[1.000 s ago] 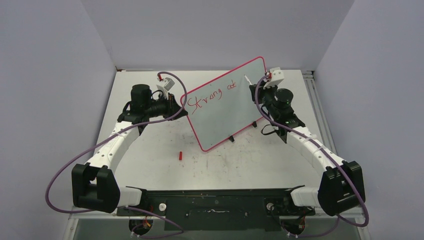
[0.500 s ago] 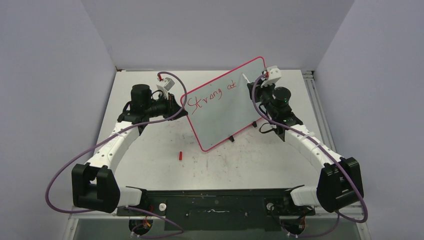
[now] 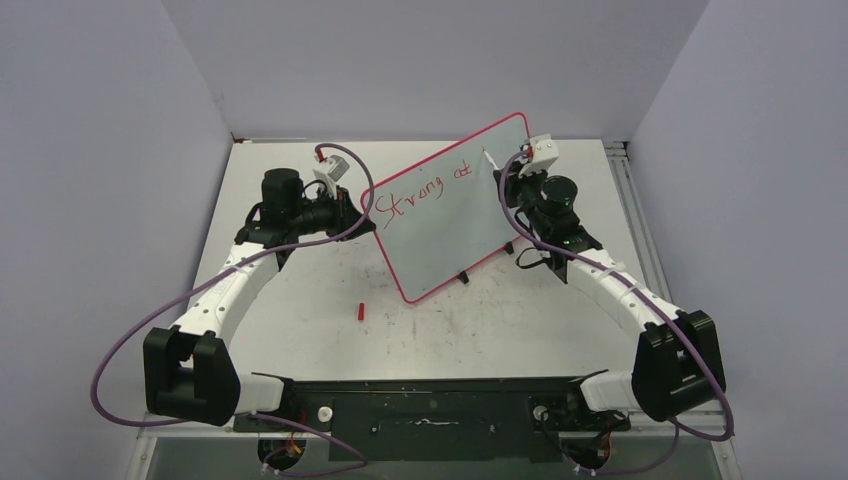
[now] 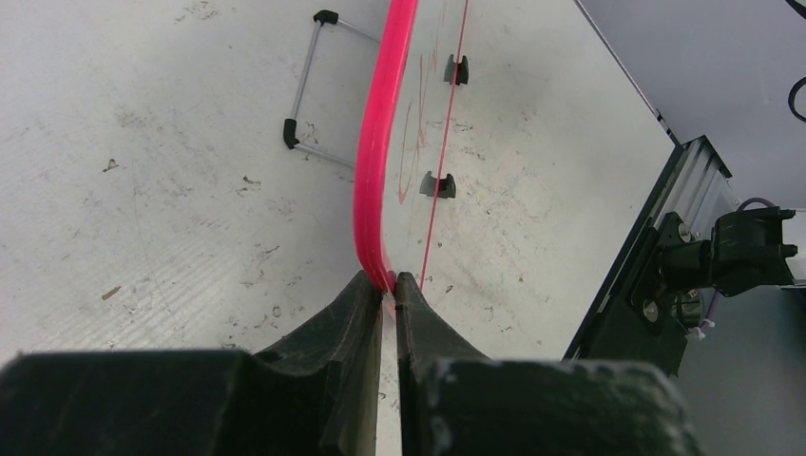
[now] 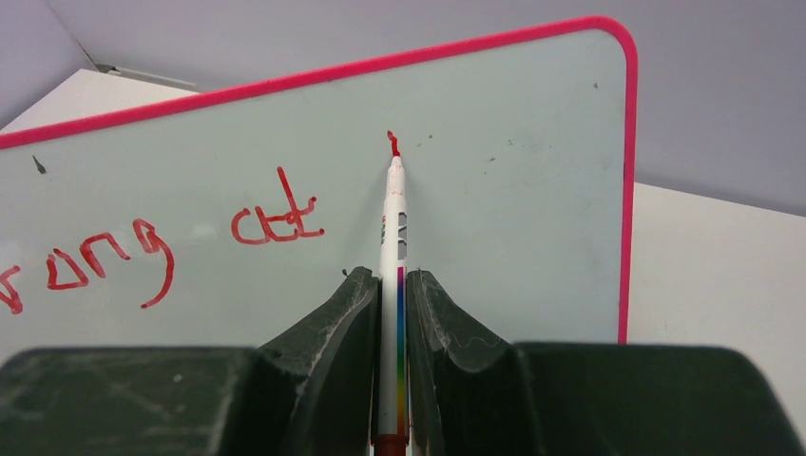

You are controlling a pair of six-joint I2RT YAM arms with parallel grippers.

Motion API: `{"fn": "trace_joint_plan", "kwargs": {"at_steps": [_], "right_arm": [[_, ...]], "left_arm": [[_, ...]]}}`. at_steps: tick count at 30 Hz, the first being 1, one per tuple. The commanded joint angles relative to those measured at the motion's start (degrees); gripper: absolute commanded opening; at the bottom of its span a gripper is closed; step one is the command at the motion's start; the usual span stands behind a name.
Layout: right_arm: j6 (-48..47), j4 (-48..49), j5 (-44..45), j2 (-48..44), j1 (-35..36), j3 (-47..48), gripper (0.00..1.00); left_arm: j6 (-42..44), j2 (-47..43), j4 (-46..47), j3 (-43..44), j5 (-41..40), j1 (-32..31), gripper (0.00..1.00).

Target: Write a sentence on the whiteboard

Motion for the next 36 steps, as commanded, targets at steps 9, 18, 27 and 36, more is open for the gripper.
{"fn": "trace_joint_plan", "kwargs": {"at_steps": [9,18,27,36], "right_arm": [[-0.9,0.0,3.5,-4.2,1.8,-5.4,0.05],[-0.7,1.9,5.6,-4.2,2.7,-5.1,0.05],[-0.6,4.9,6.6,-2.8,3.0,-3.6,0.05],[-1.1,5.7,7.4,-1.2,3.2,-2.0,0.05]], "left_arm": [[0.3,-0.8,1.4,2.0,1.9,0.6,0.00],[0.2,-0.7,1.6,1.9,1.9,0.5,0.00],[0.2,-0.6,1.6,1.9,2.0,0.5,0.00],[0.2,-0.5,1.6,1.9,2.1,0.6,0.00]]}}
